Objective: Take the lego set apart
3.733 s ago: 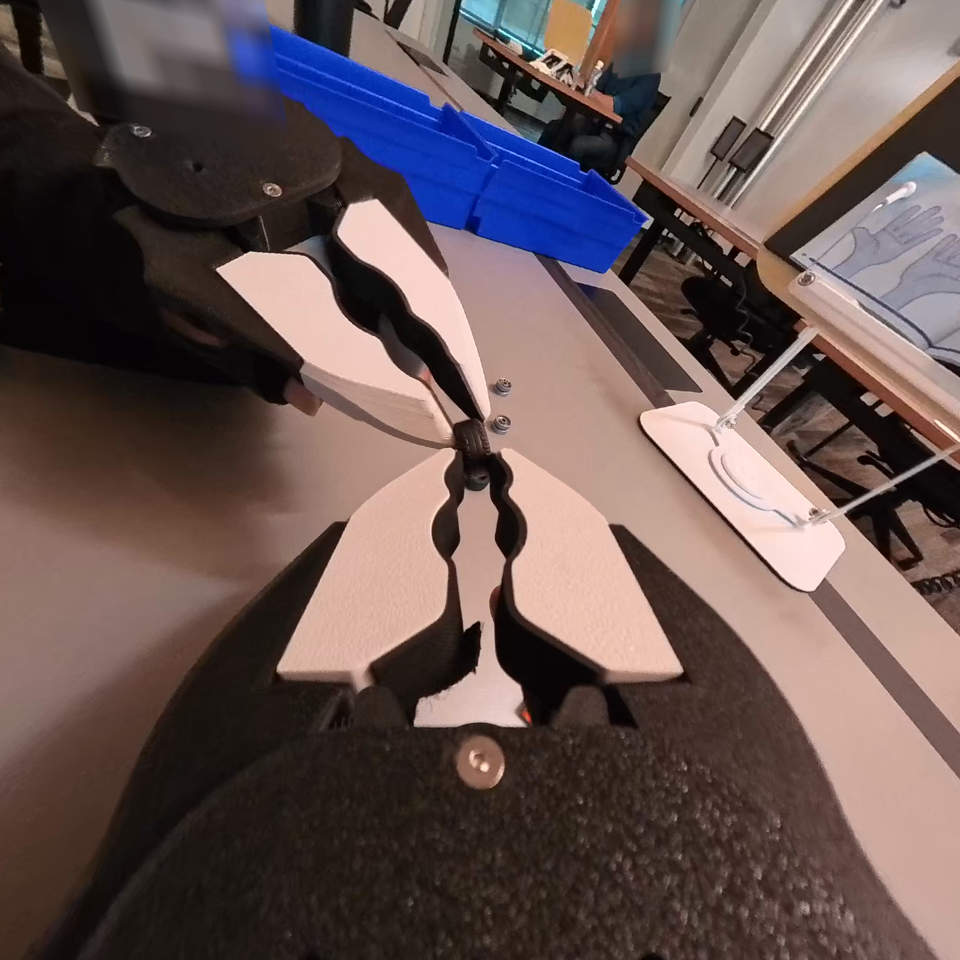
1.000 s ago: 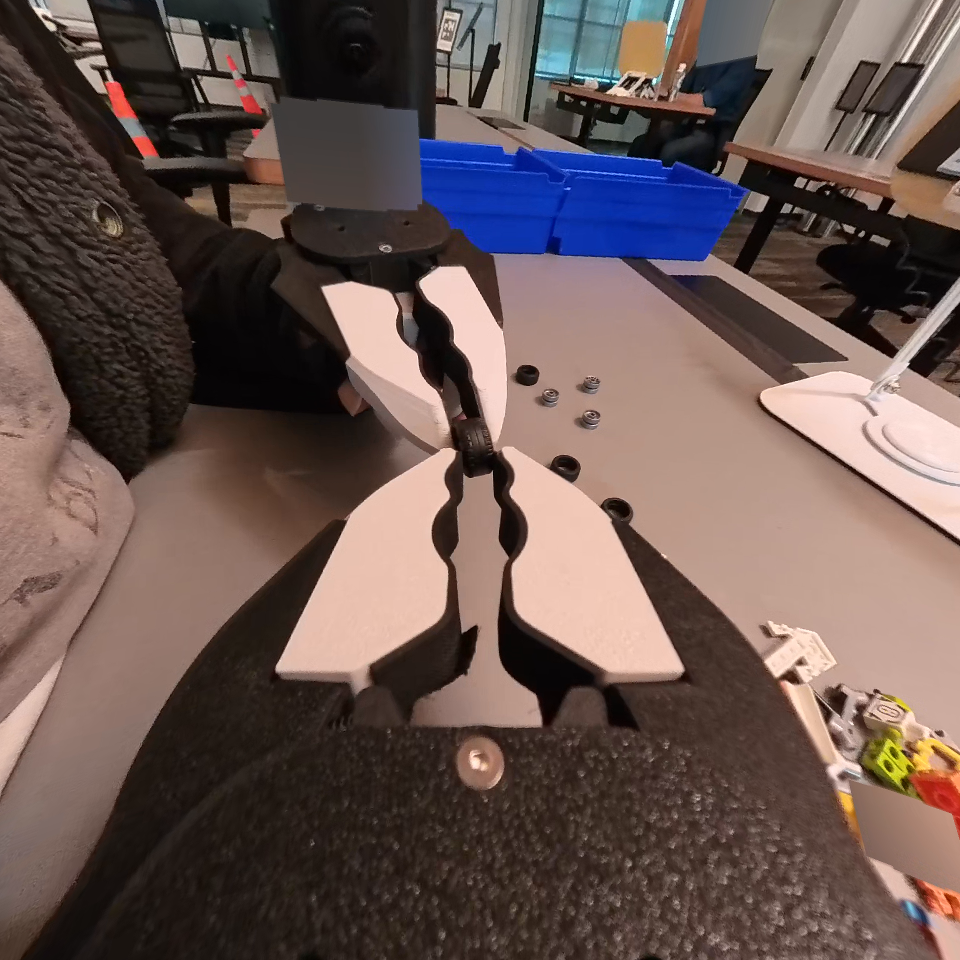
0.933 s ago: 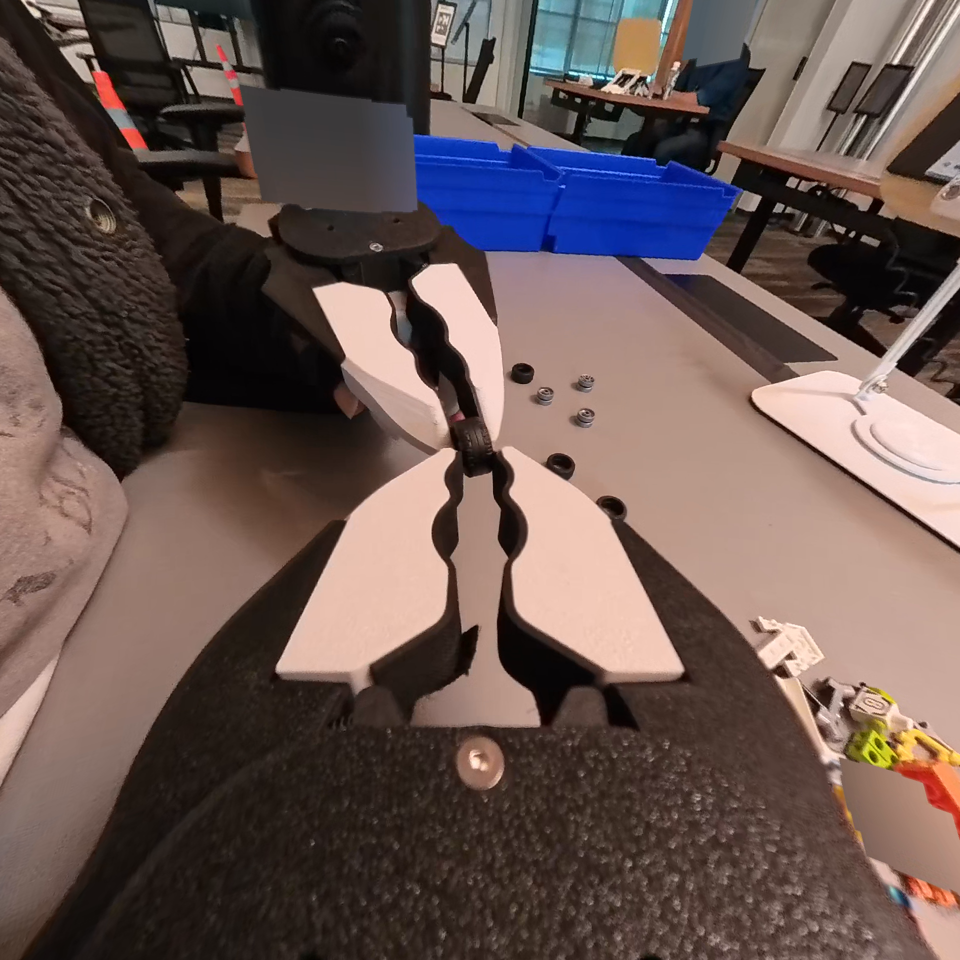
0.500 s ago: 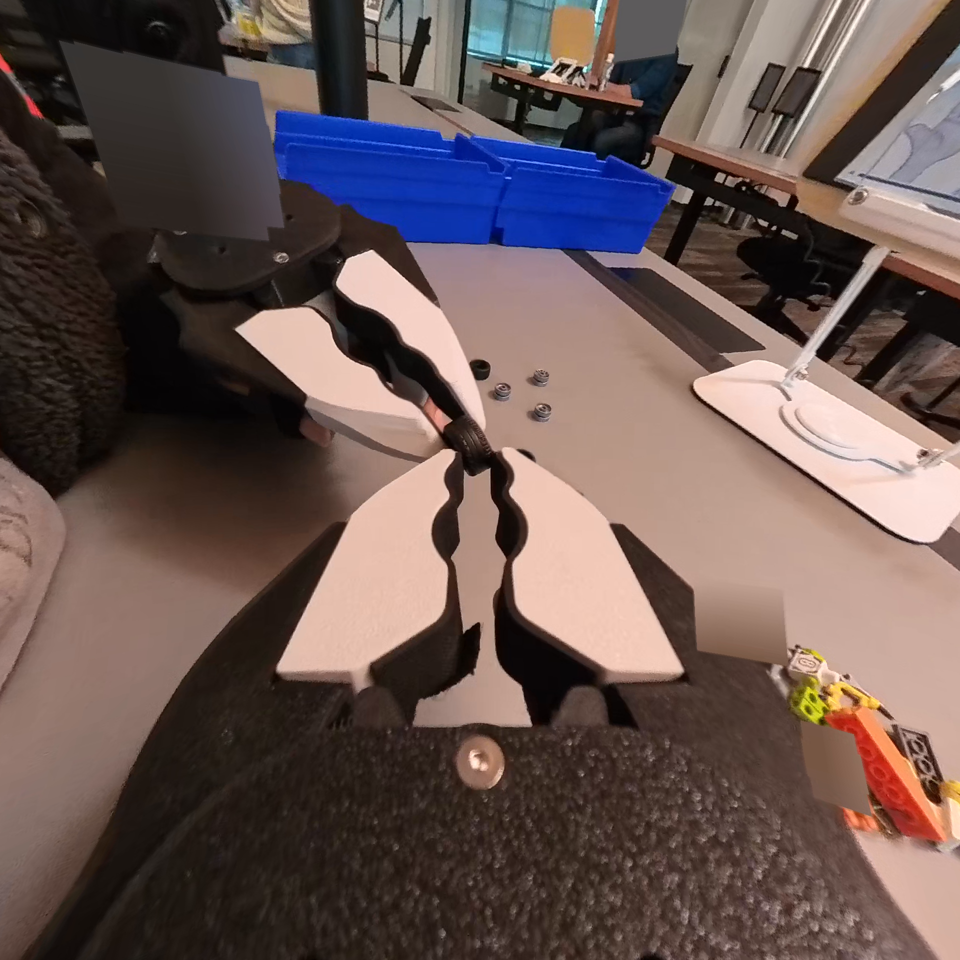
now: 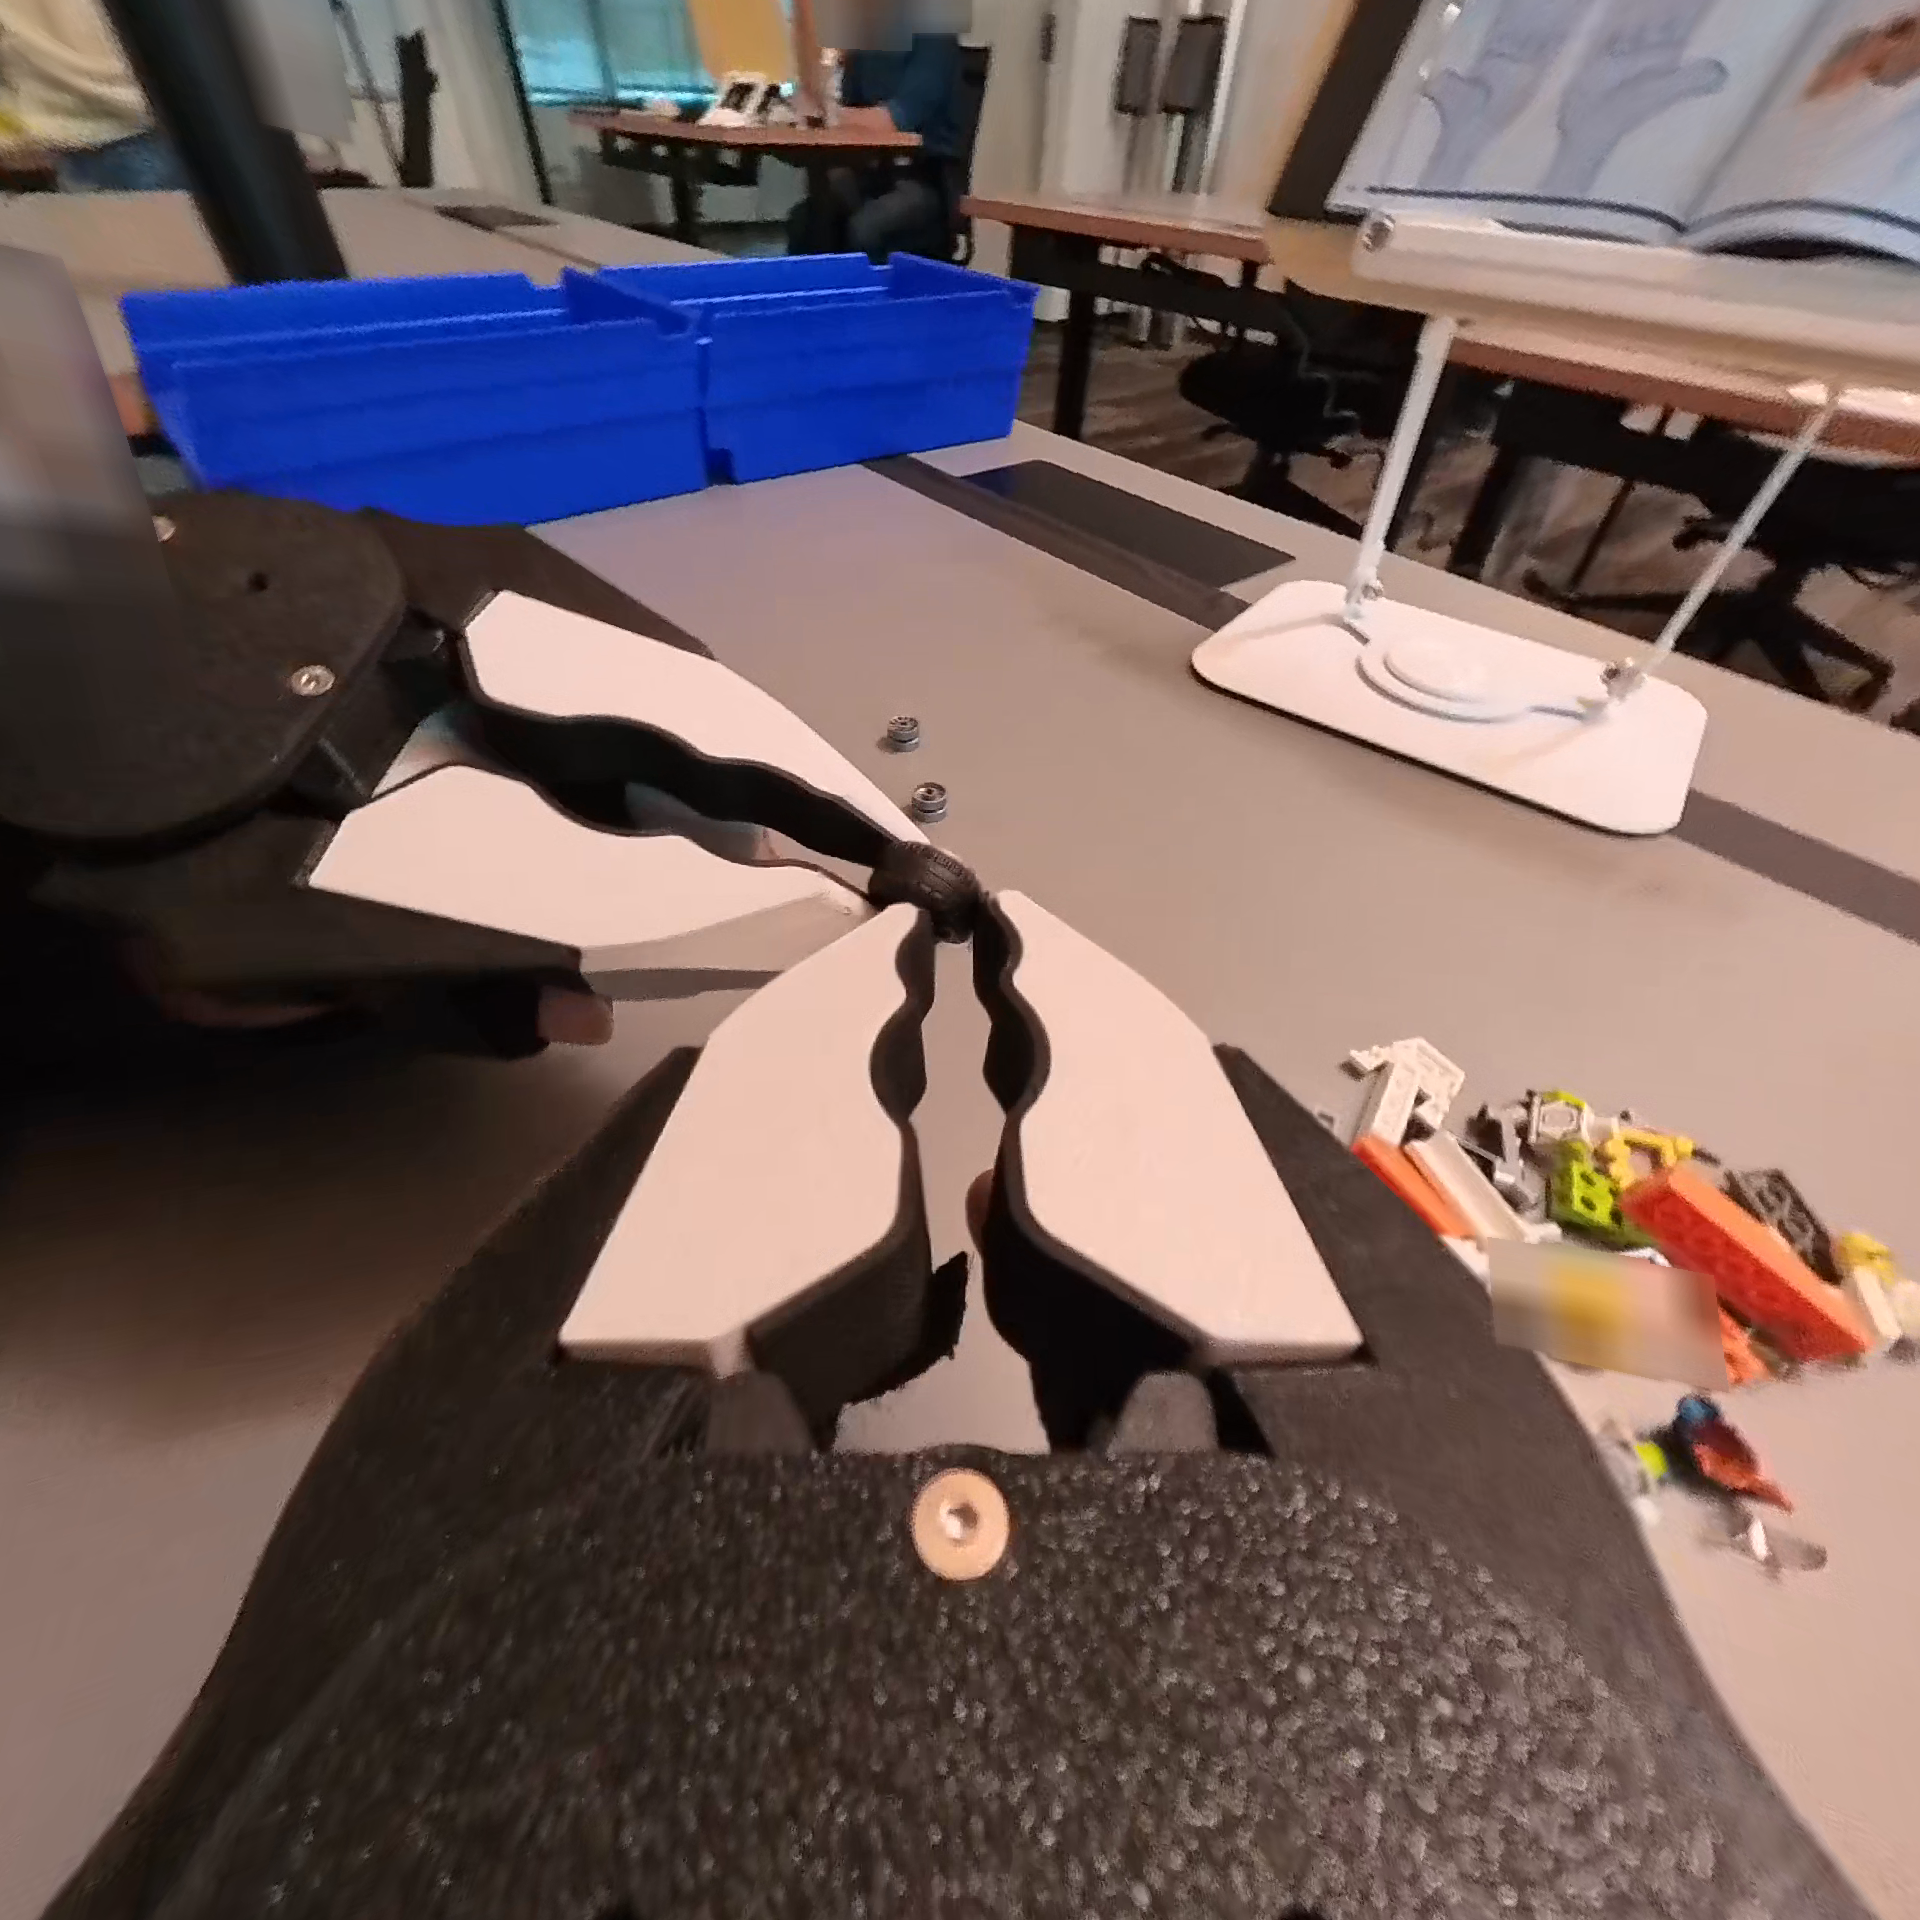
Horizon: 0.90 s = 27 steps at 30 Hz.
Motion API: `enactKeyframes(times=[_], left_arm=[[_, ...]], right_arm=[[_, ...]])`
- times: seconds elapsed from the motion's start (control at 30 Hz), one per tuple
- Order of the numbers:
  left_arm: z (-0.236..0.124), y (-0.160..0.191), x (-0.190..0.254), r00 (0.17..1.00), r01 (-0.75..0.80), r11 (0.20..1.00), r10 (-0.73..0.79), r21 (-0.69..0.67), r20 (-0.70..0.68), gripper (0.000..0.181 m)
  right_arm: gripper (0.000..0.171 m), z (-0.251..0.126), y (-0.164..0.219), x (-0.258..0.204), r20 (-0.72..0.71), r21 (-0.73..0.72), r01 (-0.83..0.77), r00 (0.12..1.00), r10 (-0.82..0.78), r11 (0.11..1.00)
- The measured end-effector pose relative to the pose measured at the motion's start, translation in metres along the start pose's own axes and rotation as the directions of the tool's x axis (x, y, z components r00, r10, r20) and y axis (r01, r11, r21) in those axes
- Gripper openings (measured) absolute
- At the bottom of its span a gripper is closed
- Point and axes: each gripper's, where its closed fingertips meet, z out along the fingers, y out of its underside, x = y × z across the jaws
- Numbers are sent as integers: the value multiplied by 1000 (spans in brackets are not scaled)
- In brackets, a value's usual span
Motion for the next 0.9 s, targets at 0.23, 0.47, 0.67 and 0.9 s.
enactKeyframes(times=[0.23, 0.47, 0.67, 0.9], left_arm=[[3, 7, 2, 999, 20, 999, -21, -27, -26, 10], [-1, 2, 13, 984, 4, 1000, -4, -3, -176, 11], [-5, 2, 21, 972, -41, 999, 38, -6, -230, 11], [-6, 2, 26, 968, -66, 998, 59, -21, -244, 11]], right_arm=[[6, 1, 10, 2, -51, -32, 46, 998, -47, 998], [9, -8, 10, -3, 87, -31, 223, 972, -220, 974], [12, -15, 14, -9, 202, -42, 459, 874, -442, 887], [12, -18, 18, -12, 290, -39, 555, 802, -522, 831]])
